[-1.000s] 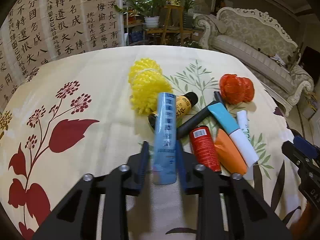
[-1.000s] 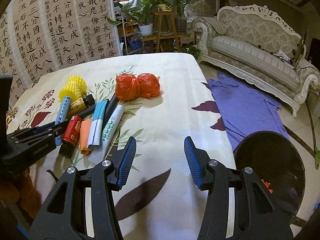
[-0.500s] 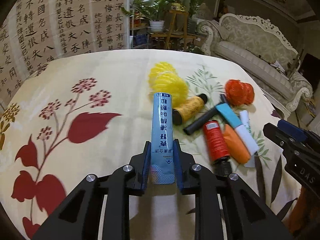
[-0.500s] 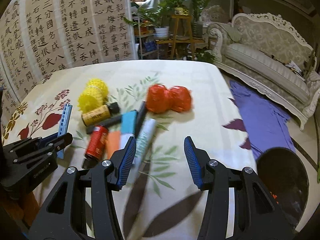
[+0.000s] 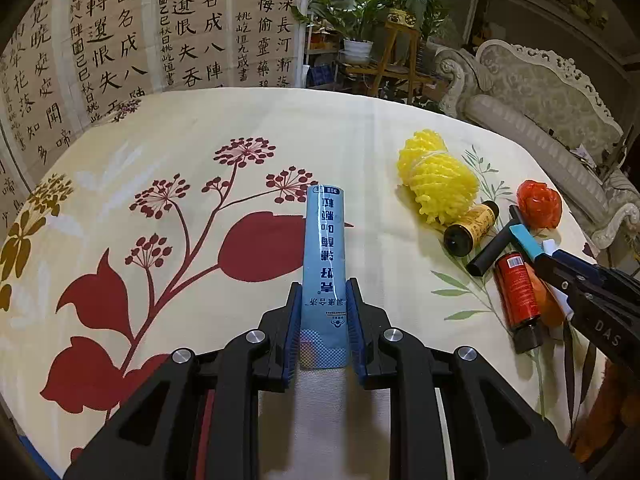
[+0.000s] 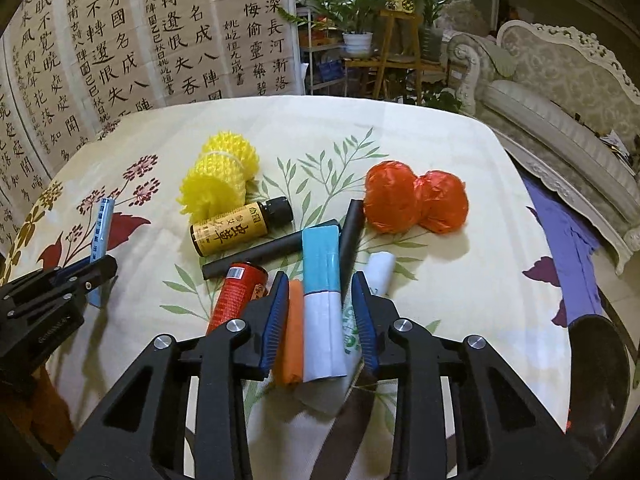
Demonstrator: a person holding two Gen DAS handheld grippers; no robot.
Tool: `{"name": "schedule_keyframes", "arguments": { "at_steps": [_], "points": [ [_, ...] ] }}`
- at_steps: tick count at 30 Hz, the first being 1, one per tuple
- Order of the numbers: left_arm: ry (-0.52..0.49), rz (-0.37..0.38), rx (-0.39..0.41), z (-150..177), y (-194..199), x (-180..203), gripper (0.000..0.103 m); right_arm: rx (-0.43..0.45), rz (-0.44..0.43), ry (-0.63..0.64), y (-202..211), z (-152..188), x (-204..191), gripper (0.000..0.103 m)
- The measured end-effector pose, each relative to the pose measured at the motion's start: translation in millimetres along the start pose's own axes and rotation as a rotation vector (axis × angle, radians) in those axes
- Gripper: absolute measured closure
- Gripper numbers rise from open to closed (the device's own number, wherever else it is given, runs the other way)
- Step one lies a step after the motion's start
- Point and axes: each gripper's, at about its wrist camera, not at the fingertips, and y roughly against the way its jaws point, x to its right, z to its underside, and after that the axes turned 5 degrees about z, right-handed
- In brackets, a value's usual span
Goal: Collect trash
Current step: 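Grasp the blue tube with the left gripper, then grasp the blue-and-white marker with the right gripper while the left holds the blue tube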
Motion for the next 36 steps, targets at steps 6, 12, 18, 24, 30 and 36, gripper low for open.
{"name": "schedule_keyframes", "arguments": {
  "at_steps": [6,12,18,24,30,36],
  "points": [
    [-0.004,0.017,0.001,1,0,1,0.080,-0.014,0.010,0.009,-1,-1,-1,0.074],
    [0.003,0.029,0.003,0,0,-2,0.080,-0.033,0.017,0.009,2,2,3,0.074],
    [0.002,0.030,0.003,-1,1,-2,0.080,-0.042,0.009,0.040,6,6,-1,0.084],
    [0.003,0.032,0.003,0,1,-3,0.080,-0.045,0.007,0.044,3,0,-1,0.084],
    [0.014,0.028,0.007,-2,0,-5,0.080,-0.052,0.030,0.082,-4,-5,-9,0.084],
    [0.004,0.023,0.016,-3,1,-4,0.080,-0.034,0.015,0.063,3,-1,-7,0.088]
  ]
}}
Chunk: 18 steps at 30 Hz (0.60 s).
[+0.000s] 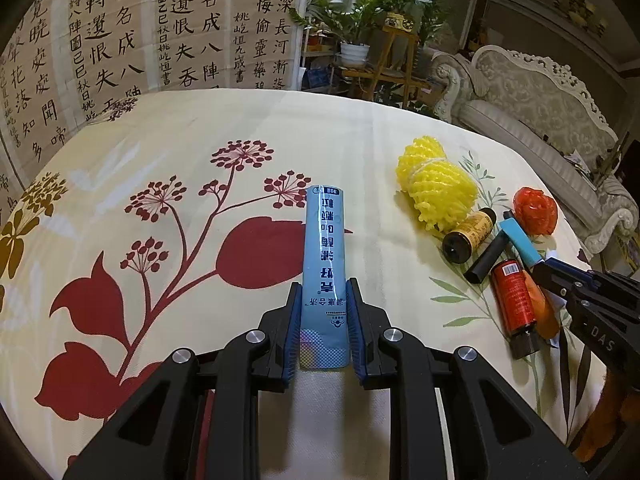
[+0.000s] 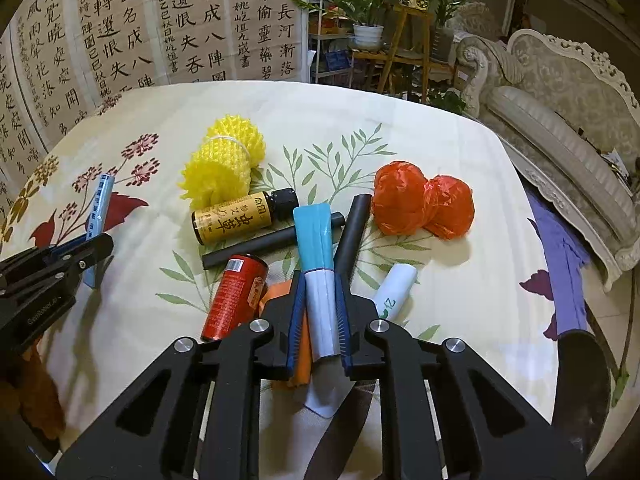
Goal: Collect trash
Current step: 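Grasp the blue-and-white marker with the right gripper while the left holds the blue tube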
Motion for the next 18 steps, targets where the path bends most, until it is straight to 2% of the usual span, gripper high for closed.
{"name": "schedule_keyframes", "arguments": {
  "at_steps": [11,18],
  "points": [
    [-0.011,0.005,0.024,5,12,14,0.080,0.056,-0.003,-0.056,31,11,17,0.089],
    [-0.048,0.042,0.056,13,28,45,0.080,0.088,0.027,-0.115,56,31,43,0.089]
  ]
}}
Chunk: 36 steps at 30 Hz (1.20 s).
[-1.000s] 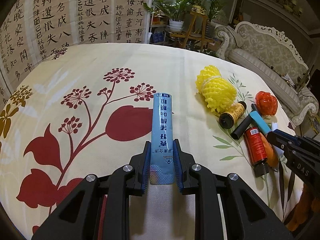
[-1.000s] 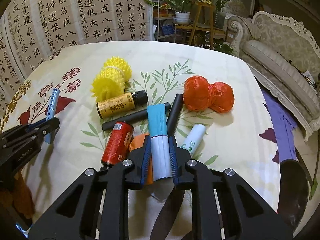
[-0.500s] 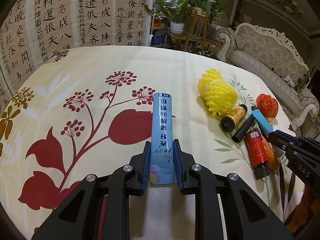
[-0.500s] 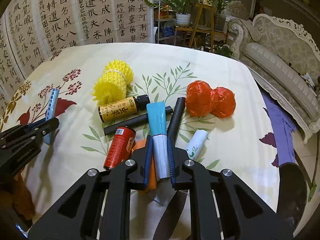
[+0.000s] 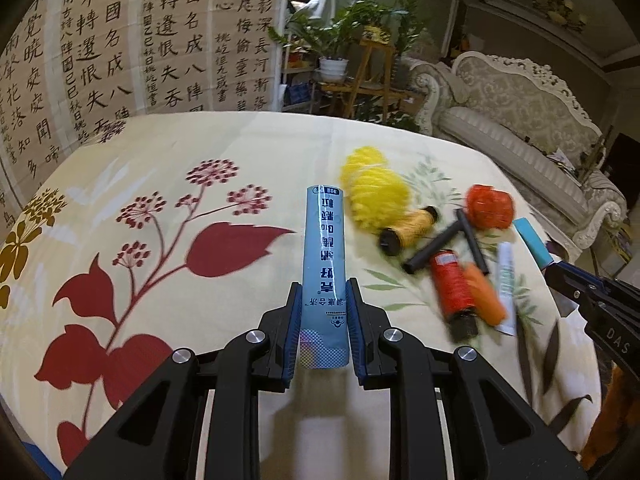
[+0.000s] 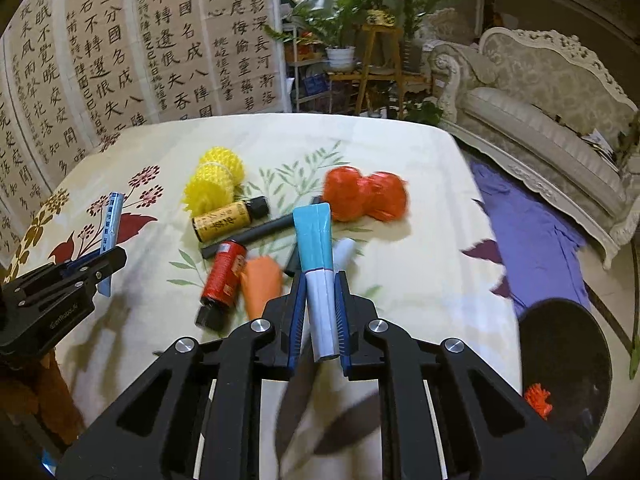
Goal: Collect trash
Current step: 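Grasp the blue-and-white marker with the right gripper while the left holds the blue tube, then carry both items over the black bin and open both grippers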
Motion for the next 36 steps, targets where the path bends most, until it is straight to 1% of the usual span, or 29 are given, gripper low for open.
{"name": "schedule_keyframes", "arguments": {
  "at_steps": [4,9,16,20,24,30,36],
  "points": [
    [-0.031,0.039,0.011,4,6,27,0.080,0.021,0.031,-0.043,15,10,23,0.089],
    [-0.089,0.109,0.024,7,11,69,0.080,0.047,0.084,-0.095,34,22,53,0.089],
    [-0.198,0.223,0.020,13,6,142,0.080,0.084,0.200,-0.191,62,41,108,0.089],
    [-0.262,0.280,0.020,17,4,179,0.080,0.088,0.264,-0.249,71,56,140,0.089],
    [-0.328,0.331,0.002,22,-4,218,0.080,0.086,0.323,-0.297,75,71,169,0.089],
    [-0.407,0.365,-0.030,34,-18,261,0.080,0.077,0.362,-0.362,75,91,200,0.088],
    [-0.448,0.376,-0.056,38,-36,293,0.080,0.065,0.378,-0.408,68,103,226,0.088]
  ]
}}
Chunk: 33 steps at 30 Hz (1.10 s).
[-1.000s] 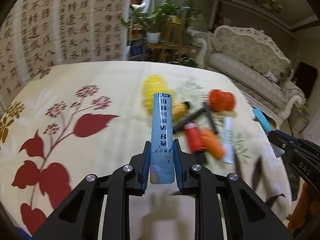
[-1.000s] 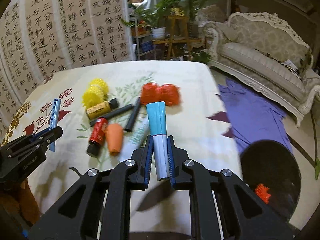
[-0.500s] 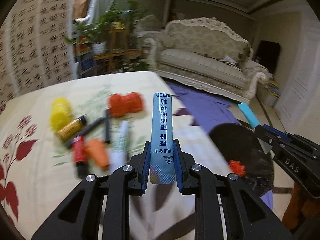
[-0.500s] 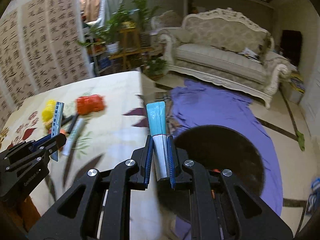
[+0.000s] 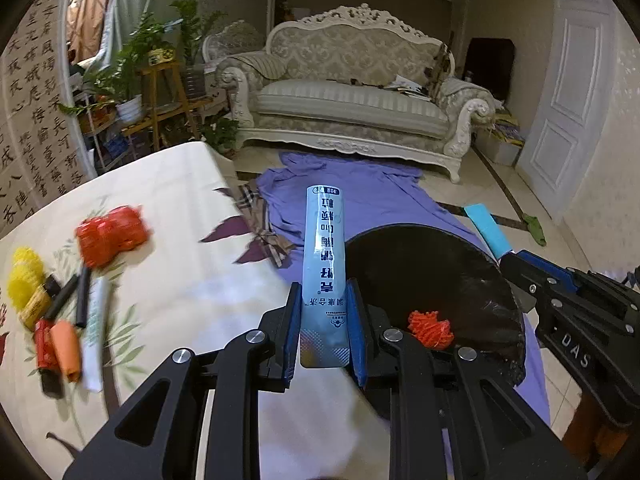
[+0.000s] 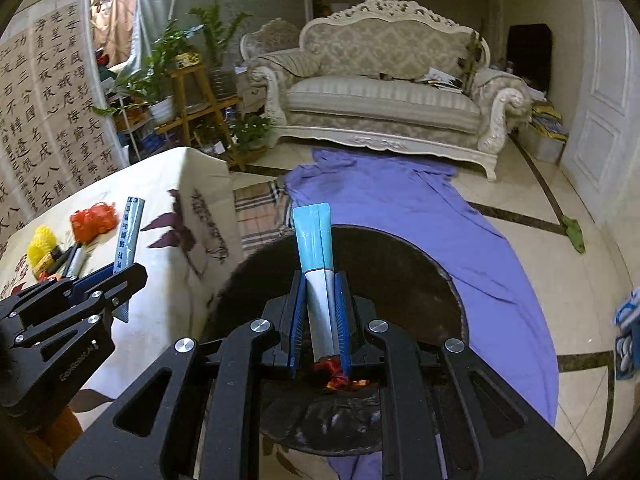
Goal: Collect trash
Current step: 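Carry both items over the black bin and open both grippers, then move both tools back over the items on the bed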
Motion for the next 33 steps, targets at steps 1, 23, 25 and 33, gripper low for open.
{"name": "schedule_keyframes", "arguments": {
  "at_steps": [1,23,25,33],
  "points": [
    [-0.004,0.002,-0.004,-1,-4,2,0.080,-0.003,0.003,-0.006,-3,0,4,0.088],
    [-0.042,0.012,-0.050,-14,-44,25,0.051,-0.015,0.041,-0.085,-26,-3,38,0.077],
    [-0.033,0.015,-0.050,-14,-43,24,0.046,-0.016,0.045,-0.086,-26,-3,39,0.077],
    [0.002,0.016,-0.036,-16,-30,16,0.035,-0.013,0.050,-0.087,-25,-5,37,0.063]
  ]
}}
